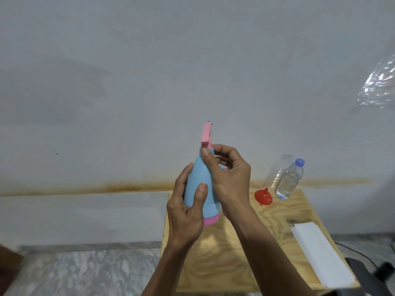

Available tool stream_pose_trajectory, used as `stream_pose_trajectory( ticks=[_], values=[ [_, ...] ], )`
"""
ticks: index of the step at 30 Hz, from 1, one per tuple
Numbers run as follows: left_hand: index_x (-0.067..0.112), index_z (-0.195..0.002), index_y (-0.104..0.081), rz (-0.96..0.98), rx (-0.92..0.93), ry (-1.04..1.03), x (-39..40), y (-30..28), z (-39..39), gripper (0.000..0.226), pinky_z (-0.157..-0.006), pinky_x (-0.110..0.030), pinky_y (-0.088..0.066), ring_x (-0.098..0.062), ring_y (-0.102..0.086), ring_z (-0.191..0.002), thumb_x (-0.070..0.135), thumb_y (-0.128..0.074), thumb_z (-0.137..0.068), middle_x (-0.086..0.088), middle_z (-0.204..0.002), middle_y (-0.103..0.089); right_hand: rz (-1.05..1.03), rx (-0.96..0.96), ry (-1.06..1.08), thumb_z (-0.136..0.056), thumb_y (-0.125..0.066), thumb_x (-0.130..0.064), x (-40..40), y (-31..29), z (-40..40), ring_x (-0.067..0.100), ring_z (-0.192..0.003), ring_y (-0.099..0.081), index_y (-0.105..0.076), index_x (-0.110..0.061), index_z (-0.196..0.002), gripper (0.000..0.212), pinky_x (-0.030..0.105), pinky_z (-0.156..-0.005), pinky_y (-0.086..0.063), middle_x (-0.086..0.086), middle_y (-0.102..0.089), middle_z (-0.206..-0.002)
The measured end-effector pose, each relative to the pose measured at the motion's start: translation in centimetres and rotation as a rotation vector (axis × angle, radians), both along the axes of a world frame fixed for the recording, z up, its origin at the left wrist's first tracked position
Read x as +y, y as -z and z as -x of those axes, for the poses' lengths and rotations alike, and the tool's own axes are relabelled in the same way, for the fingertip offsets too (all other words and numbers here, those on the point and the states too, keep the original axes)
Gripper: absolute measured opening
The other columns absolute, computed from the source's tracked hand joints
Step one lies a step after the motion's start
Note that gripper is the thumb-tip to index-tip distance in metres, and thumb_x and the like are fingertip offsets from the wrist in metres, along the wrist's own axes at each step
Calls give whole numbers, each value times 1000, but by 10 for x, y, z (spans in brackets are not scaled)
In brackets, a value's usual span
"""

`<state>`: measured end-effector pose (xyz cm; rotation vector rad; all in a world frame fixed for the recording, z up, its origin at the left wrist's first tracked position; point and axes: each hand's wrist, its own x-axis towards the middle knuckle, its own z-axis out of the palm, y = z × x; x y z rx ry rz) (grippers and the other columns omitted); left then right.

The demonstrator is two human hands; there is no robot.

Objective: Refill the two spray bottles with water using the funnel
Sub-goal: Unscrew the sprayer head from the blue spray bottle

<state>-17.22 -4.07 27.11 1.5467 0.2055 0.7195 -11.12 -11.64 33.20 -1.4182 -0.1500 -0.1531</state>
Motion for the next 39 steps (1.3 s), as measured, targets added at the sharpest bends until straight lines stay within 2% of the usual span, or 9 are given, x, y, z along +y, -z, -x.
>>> stream_pose_trajectory(
  ticks=[4,9,13,17,21,24,28,33,39],
  values=[
    [46,-134,-51,-17,16,-12,2,4,3,51,-90,-45,-59,-10,-61,-120,57,-60,-84,19,-133,-59,49,-27,-33,-92,-70,-37,-2,0,2,7,-88,-68,-68,-27,-108,19,21,-74,-54,-8,-74,-92],
    [59,-129,-49,-71,16,-25,2,7,8,46,-92,-43,-59,-8,-59,-123,55,-60,-85,22,-136,-57,125,-6,-38,-78,-82,-42,-2,-2,0,8,-86,-69,-71,-24,-101,32,27,-79,-58,-11,-73,-91],
    [47,-135,-50,-103,9,-16,1,13,12,59,-90,-40,-60,-12,-60,-122,53,-70,-79,16,-136,-58,137,25,-62,-86,-76,-41,-3,-1,1,14,-85,-71,-74,-23,-99,22,37,-80,-60,-5,-75,-87],
    [36,-137,-52,-111,23,-21,1,23,18,66,-91,-44,-58,-15,-60,-122,49,-75,-77,14,-136,-59,68,36,-51,-89,-74,-38,-7,-3,0,11,-78,-59,-74,-23,-97,17,36,-77,-54,-2,-70,-86],
    [54,-131,-51,-114,74,-27,0,35,24,58,-93,-46,-57,-11,-59,-122,49,-72,-77,23,-134,-57,-16,68,-30,-90,-74,-34,-14,-11,-2,12,-76,-53,-74,-21,-88,13,36,-71,-47,12,-64,-83],
    [65,-125,-48,-109,121,-37,-1,44,28,57,-94,-45,-56,-9,-59,-121,51,-70,-74,26,-132,-57,-93,84,26,-90,-74,-31,-21,-17,-7,14,-76,-55,-74,-19,-92,13,36,-71,-49,2,-66,-82],
    [47,-134,-50,-129,145,-26,-1,60,30,60,-87,-43,-58,-12,-61,-118,50,-69,-77,14,-134,-58,-191,98,112,-91,-72,-30,-37,-25,-16,9,-77,-64,-69,-18,-96,13,26,-69,-53,-9,-74,-81],
    [30,-141,-49,-80,166,-19,-7,81,30,70,-76,-19,-57,-1,-60,-117,50,-70,-78,9,-139,-57,-270,93,228,-94,-70,-29,-70,-23,-30,13,-79,-66,-69,-13,-99,17,27,-69,-52,-2,-73,-84],
    [42,-146,-40,-101,285,-39,-12,110,19,77,-80,-38,-62,-13,-60,-123,53,-71,-77,4,-144,-54,-199,188,255,-93,-71,-21,-109,43,-52,13,-73,-64,-65,1,-110,29,25,-70,-54,0,-68,-77]
  ],
)
